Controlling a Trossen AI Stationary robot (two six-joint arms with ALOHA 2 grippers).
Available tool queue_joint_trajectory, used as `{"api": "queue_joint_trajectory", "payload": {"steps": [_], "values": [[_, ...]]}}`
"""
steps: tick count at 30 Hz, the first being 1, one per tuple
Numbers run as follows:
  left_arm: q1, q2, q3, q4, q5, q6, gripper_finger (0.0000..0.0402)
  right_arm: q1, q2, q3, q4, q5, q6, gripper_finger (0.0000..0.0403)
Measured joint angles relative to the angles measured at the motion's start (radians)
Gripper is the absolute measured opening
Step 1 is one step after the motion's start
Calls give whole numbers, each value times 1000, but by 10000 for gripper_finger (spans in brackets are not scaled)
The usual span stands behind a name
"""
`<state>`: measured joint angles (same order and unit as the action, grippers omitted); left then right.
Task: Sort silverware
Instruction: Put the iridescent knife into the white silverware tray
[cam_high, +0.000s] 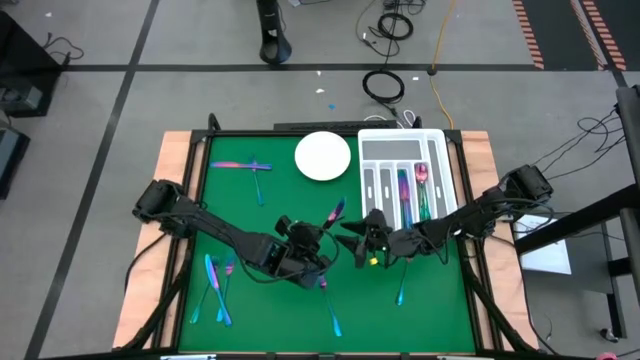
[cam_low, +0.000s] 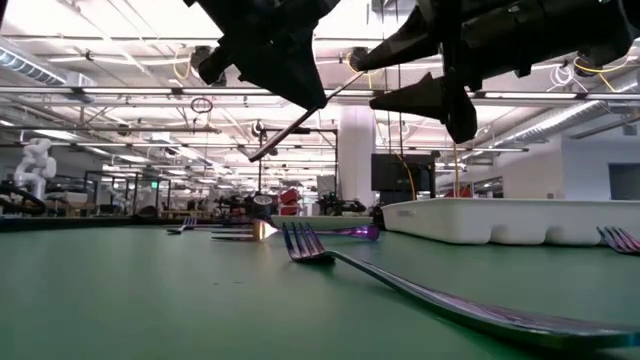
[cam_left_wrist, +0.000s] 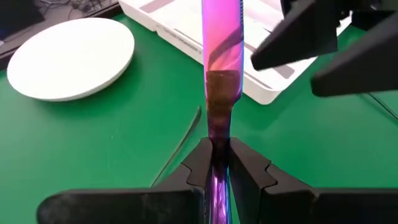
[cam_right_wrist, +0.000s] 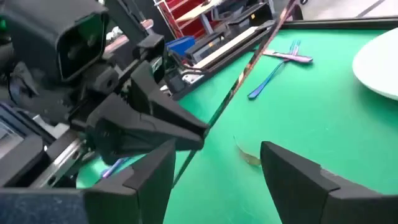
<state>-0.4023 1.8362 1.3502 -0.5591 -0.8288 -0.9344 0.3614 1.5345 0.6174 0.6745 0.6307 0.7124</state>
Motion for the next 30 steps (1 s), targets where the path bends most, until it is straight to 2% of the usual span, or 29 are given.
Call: {"api": "queue_joint_trajectory", "payload": {"steps": [5,17,30], "values": [[2,0,0,9,-22,-1,43,-7,0,0,10,55,1,221],[23,-1,0,142,-44,85,43,-51,0,0,33,55,9,217],[38,-1,1,152,-36,85,43,-102,0,0,153,50,11,216]]}}
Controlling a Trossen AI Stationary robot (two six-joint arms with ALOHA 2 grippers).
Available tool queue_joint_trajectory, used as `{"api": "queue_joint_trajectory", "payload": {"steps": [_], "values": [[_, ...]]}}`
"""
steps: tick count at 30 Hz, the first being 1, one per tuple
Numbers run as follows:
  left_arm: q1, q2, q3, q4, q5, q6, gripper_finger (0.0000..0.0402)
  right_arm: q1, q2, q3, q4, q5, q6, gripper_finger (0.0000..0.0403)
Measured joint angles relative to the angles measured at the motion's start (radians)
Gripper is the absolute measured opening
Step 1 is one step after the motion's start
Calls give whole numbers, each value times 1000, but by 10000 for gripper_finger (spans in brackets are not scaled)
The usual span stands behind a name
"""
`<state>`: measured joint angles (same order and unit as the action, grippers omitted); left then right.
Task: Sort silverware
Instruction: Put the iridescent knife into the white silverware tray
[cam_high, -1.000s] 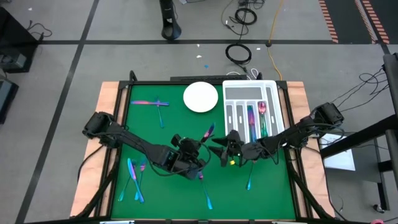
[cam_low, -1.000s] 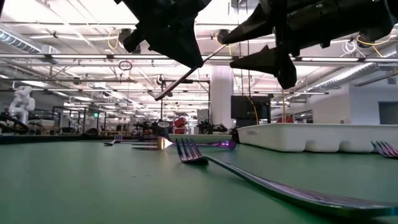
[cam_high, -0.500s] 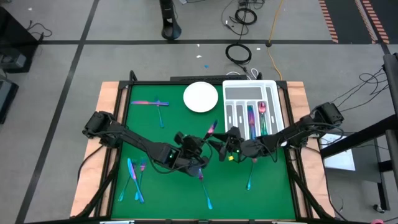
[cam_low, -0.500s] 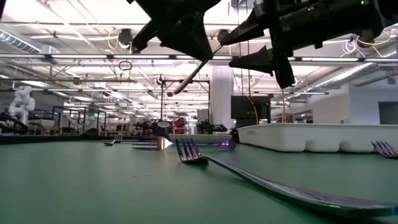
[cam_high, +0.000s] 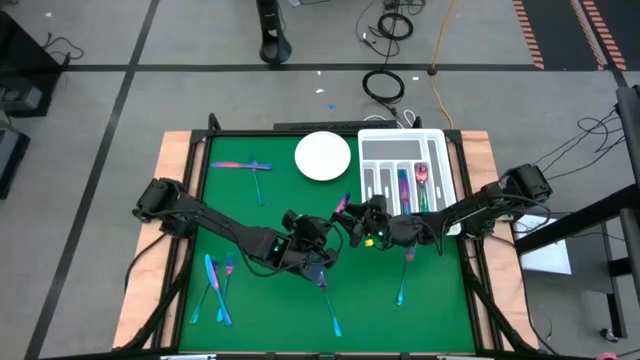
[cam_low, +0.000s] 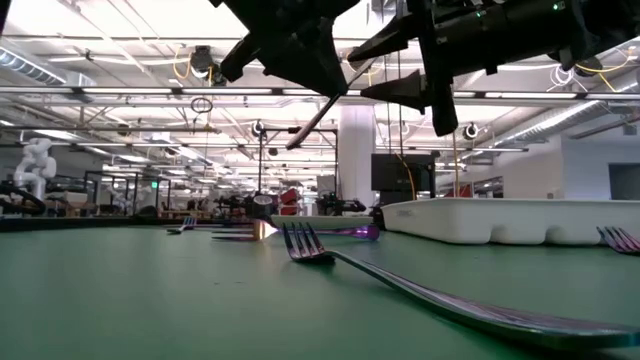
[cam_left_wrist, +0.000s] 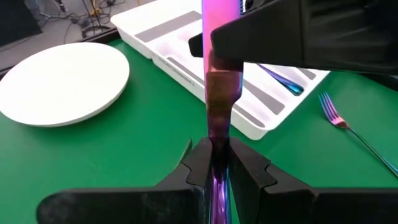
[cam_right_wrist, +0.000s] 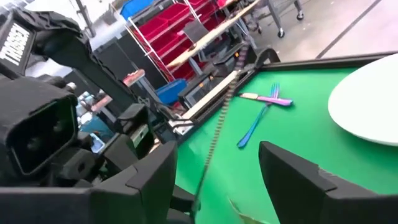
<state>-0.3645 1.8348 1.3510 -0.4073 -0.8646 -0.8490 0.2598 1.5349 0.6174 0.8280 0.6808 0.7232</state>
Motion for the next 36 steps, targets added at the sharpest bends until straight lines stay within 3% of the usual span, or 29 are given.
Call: {"api": "queue_joint_trajectory", "payload": {"steps": [5,11,17,23,27,36], "values": [[13,0,0,4,9,0,43,-11,0,0,17,-9,-13,170],[19,0,0,41,23,51,43,-40,0,1,-7,-36,-52,17],[15,-4,1,59,18,136,70,-67,2,-2,-32,-53,-85,2],[14,-96,1,-52,-26,180,118,-101,-90,-13,-139,-160,-77,1],[-14,-160,1,-155,-29,175,131,-171,-266,-33,-282,-340,-73,0],[-127,-186,-73,-200,-50,127,132,-453,-737,-38,-955,-617,11,0]]}}
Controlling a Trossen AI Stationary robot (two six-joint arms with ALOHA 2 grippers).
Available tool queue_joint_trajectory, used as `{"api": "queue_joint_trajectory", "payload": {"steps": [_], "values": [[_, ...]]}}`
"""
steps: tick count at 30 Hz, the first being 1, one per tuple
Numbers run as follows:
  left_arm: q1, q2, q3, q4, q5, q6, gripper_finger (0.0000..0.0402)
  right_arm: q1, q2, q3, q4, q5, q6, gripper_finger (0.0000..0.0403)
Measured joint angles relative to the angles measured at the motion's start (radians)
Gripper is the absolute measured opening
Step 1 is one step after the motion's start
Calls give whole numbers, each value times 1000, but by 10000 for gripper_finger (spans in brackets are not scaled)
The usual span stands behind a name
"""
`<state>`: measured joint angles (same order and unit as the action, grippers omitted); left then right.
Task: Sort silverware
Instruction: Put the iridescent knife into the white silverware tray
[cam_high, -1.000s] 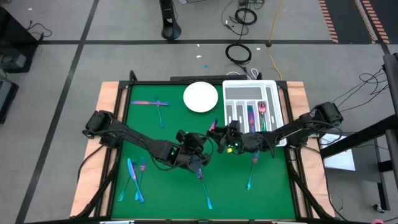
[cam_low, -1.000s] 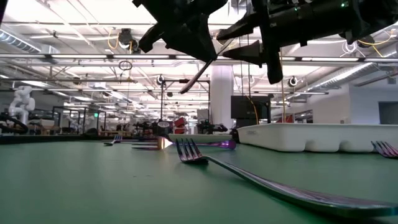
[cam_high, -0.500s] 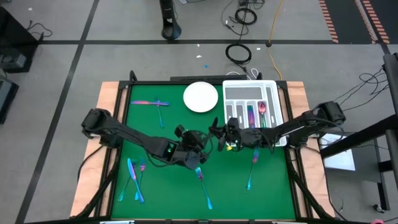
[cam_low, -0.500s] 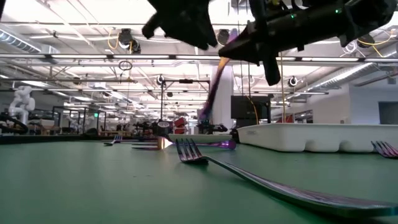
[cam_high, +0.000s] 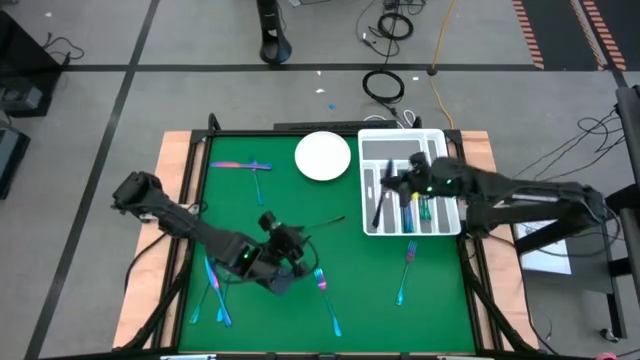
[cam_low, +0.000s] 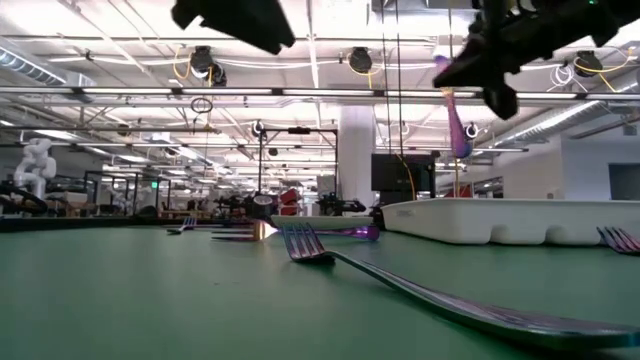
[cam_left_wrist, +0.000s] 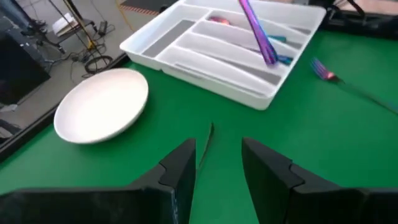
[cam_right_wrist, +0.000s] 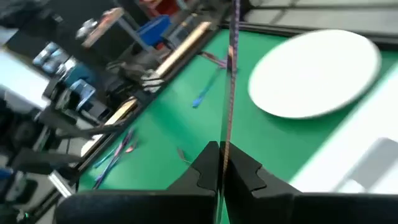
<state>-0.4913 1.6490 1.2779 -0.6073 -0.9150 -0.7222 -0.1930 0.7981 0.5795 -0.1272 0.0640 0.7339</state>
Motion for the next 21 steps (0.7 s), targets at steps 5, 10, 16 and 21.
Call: {"api": "queue_joint_trajectory", "payload": {"steps": [5,10,16,21], "values": [[-38,1,-102,31,-57,-117,132,-159,-111,1,-226,-124,43,0],[-58,1,-220,248,-48,-83,132,-293,-74,1,-383,-230,18,0],[-69,12,-317,637,162,283,132,-431,35,0,-379,-411,-34,0],[-63,16,-334,815,254,462,132,-534,108,0,-399,-498,-101,0]]}}
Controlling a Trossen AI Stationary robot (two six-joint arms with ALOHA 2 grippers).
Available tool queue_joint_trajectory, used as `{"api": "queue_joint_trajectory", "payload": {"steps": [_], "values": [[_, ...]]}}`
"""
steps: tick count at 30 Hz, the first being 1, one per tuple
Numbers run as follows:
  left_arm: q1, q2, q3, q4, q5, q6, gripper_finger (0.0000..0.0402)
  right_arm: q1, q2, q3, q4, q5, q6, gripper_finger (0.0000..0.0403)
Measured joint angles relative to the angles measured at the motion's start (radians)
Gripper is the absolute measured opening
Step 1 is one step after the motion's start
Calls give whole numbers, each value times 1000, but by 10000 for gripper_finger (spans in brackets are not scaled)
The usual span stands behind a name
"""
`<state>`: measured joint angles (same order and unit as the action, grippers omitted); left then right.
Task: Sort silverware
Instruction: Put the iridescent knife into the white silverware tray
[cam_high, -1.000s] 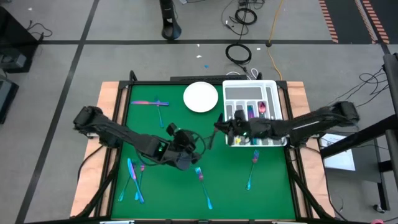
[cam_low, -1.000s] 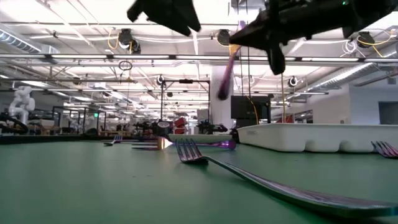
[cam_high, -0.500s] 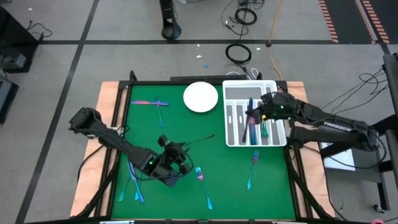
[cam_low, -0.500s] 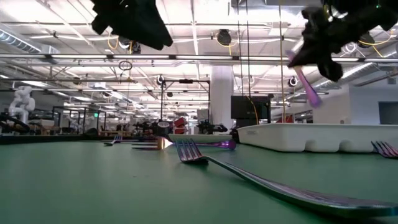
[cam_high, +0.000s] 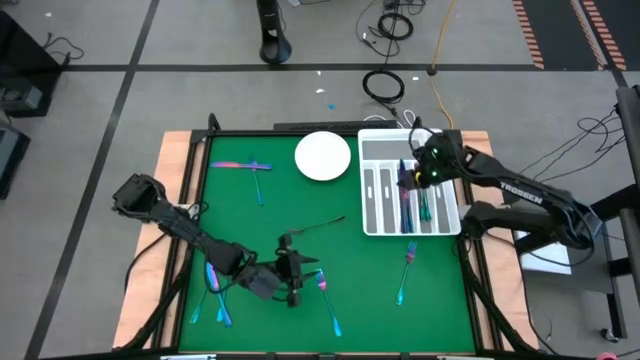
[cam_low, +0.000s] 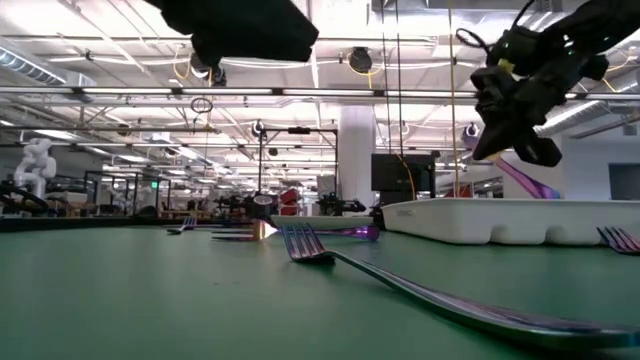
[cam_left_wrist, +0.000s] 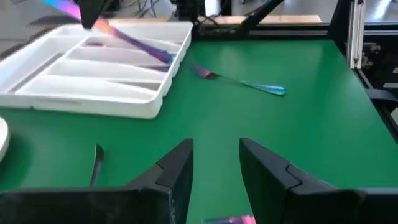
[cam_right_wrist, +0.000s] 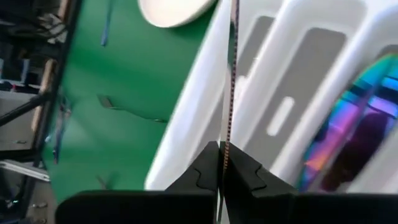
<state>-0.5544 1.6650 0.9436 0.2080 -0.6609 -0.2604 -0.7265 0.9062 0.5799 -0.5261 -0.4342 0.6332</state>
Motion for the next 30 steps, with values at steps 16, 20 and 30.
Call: {"api": "queue_joint_trajectory", "payload": {"steps": [16,20,30], "values": [[5,0,0,3,37,33,132,-258,154,64,-110,-151,-177,0],[5,0,0,-8,37,32,132,-283,199,116,-185,-144,-225,0],[7,0,0,-12,37,32,132,-262,306,116,-228,-38,-234,0]]}}
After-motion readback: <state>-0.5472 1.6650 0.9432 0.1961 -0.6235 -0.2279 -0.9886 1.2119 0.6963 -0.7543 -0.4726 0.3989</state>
